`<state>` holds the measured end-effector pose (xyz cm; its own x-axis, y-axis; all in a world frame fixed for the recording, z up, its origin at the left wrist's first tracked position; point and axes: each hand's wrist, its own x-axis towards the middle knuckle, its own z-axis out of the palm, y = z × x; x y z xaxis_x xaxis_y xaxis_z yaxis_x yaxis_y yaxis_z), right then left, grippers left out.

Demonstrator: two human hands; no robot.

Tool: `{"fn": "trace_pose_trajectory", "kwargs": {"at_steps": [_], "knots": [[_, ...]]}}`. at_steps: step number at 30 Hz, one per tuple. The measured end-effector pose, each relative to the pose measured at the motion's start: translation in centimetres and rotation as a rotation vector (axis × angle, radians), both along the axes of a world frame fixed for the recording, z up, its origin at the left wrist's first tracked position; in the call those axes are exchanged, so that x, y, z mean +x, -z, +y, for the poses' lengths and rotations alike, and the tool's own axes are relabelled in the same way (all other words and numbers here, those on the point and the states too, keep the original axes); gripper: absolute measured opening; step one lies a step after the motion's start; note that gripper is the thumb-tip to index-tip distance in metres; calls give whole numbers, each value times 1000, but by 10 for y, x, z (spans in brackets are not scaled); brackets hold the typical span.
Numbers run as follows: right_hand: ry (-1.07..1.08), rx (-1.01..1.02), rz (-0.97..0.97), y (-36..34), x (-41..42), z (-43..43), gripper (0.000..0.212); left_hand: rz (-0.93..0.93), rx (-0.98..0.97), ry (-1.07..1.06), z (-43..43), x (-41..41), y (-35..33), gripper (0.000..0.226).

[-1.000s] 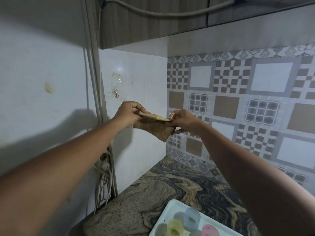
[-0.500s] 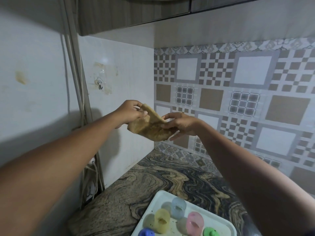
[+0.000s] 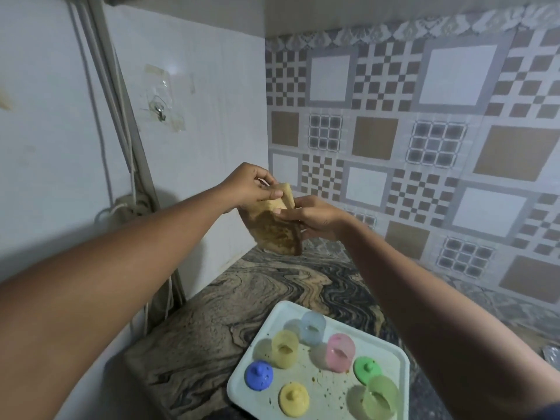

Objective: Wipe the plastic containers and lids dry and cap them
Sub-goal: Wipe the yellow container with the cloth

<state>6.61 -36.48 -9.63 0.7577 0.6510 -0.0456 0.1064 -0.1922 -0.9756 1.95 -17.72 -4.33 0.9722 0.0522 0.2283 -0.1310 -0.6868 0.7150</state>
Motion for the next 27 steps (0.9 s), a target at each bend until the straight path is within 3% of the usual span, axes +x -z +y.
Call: {"fn": "trace_pose_trajectory", "kwargs": {"at_steps": [4, 15, 19, 22, 25, 27], "knots": [[64, -15, 5, 31, -9, -6, 8, 27, 37, 43, -13, 4, 26, 24], [137, 28, 322, 142, -38, -30, 20, 206, 27, 75, -30, 8, 132, 22], [260, 52, 403, 179, -47, -50, 18, 50, -12, -155, -24, -12, 191, 22], [336, 50, 420, 197, -49, -65, 16, -11, 121, -70, -17, -41, 245, 17], [365, 65, 431, 206, -51, -73, 17, 244, 193, 155, -15, -65, 282, 37], [379, 72, 440, 210, -52, -75, 18, 414, 340, 252, -17, -75, 299, 44]]}}
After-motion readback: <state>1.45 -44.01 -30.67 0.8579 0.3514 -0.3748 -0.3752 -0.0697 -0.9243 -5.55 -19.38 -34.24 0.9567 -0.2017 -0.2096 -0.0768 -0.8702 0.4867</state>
